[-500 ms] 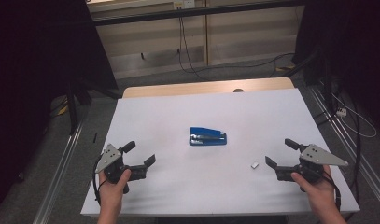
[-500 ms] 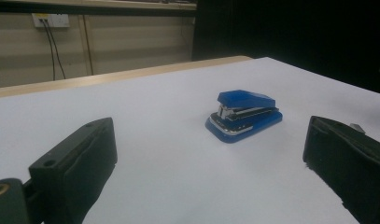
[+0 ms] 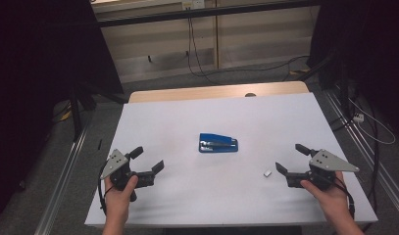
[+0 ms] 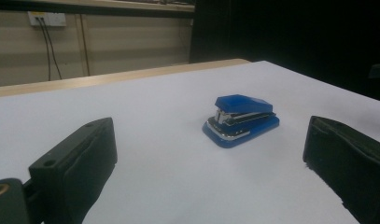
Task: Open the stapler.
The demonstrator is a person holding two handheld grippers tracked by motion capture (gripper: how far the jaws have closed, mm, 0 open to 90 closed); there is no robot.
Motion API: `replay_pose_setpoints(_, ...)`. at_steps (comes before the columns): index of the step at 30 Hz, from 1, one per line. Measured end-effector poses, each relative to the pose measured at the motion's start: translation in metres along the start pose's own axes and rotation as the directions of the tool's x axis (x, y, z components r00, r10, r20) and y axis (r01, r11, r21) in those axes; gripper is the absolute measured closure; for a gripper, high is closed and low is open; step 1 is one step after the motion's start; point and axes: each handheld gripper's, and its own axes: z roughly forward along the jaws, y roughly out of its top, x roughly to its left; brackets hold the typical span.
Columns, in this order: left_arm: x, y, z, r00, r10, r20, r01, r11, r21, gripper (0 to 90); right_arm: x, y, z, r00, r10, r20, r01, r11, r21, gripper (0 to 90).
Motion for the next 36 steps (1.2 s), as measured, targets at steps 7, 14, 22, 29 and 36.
replay_pose_setpoints(7, -0.001, 0.003, 0.006, 0.9999, -0.006, 0.01, 0.006, 1.0, 0.007, 2.9, 0.007, 0.009, 0.012, 0.9999, -0.003, -0.011, 0.003, 1.0, 0.009, 11.9)
replay_pose_setpoints(14, -0.003, 0.008, 0.017, 0.9999, 0.0, 0.015, -0.001, 0.9997, 0.026, 2.8, 0.023, 0.023, 0.033, 0.9962, 0.01, -0.086, -0.008, 1.0, 0.024, 24.0)
replay_pose_setpoints(22, -0.007, 0.012, 0.032, 0.9993, 0.011, 0.035, -0.012, 0.9991, 0.042, 2.8, 0.032, 0.03, 0.051, 0.9937, 0.019, -0.111, -0.015, 0.999, 0.036, 24.5)
replay_pose_setpoints(29, -0.011, 0.011, 0.045, 0.9983, 0.015, 0.056, -0.019, 0.9975, 0.068, 2.8, 0.043, 0.036, 0.074, 0.9892, 0.029, -0.144, -0.022, 0.999, 0.046, 23.8)
replay_pose_setpoints(36, -0.011, 0.014, 0.056, 0.9976, 0.022, 0.065, -0.027, 0.9962, 0.083, 2.8, 0.052, 0.043, 0.091, 0.9852, 0.032, -0.168, -0.024, 0.998, 0.05, 23.2)
